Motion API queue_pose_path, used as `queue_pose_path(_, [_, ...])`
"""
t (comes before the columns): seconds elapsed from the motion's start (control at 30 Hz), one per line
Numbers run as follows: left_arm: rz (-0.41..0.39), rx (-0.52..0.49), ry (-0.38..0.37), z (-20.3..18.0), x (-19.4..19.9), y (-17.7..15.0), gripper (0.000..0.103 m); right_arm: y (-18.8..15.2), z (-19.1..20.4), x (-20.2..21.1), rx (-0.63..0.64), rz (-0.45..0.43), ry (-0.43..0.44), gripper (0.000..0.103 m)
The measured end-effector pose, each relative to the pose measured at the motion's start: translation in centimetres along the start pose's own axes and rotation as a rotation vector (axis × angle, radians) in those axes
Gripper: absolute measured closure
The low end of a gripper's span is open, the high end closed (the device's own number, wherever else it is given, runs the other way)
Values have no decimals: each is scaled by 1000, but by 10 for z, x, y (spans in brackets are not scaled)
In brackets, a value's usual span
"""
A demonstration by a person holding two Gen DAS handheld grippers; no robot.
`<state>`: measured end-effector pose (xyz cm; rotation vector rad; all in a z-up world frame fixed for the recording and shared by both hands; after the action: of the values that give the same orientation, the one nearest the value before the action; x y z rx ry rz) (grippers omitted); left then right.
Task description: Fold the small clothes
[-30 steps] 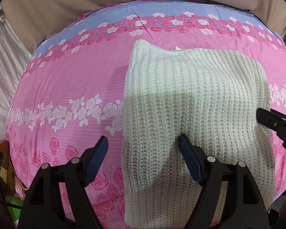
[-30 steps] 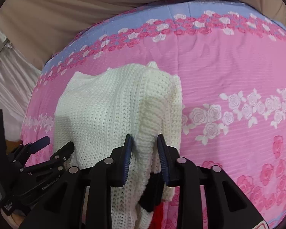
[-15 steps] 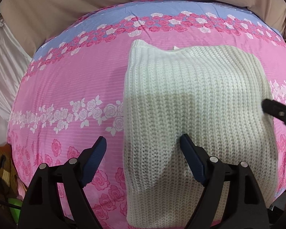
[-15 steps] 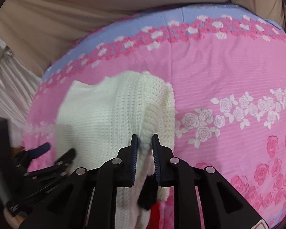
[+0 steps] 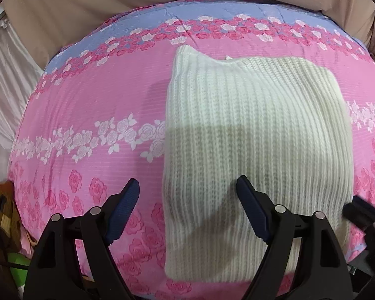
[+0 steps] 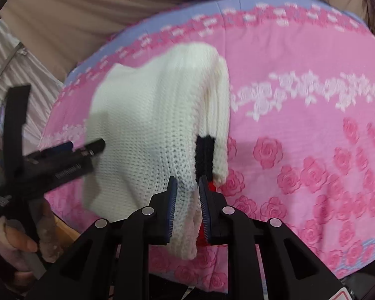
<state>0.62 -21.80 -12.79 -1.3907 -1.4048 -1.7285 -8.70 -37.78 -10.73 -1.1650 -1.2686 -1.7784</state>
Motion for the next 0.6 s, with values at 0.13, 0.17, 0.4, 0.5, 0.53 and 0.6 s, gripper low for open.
queue_pose_path(0.13, [53, 58, -34, 14, 3, -36, 26, -11, -7, -13, 21, 33, -26, 82])
queue_pose_path(0.17, [79, 74, -41, 17, -2, -46, 25, -16, -11, -19, 4, 59, -27, 81])
queue_pose_path(0.4, [142, 185, -87, 29, -11, -79, 24, -22, 3, -4, 3, 61, 72, 72])
queue_pose_path(0.5, [127, 157, -66, 25, -8, -76, 24, -33, 8, -23, 66, 87, 20, 81])
queue_pose_path(0.53, [124, 150, -59, 24, -7, -76, 24, -34, 6, -27, 89, 78, -18, 85])
queue_pose_path(0.6, [124, 146, -59, 22, -7, -76, 24, -32, 0, -28, 88, 57, -49, 87])
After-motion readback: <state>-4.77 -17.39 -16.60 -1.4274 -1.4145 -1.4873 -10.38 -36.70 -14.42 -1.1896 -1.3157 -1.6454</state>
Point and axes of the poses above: each gripper's, at about its wrist camera, not at the fingertips, and x roughly against the way its jaws point, z to its left, y to its top, the point moved 9 cm from there along -x, roughly the way its jaws point, and after that the axes turned 12 degrees about -y, right-handed, at the moved point
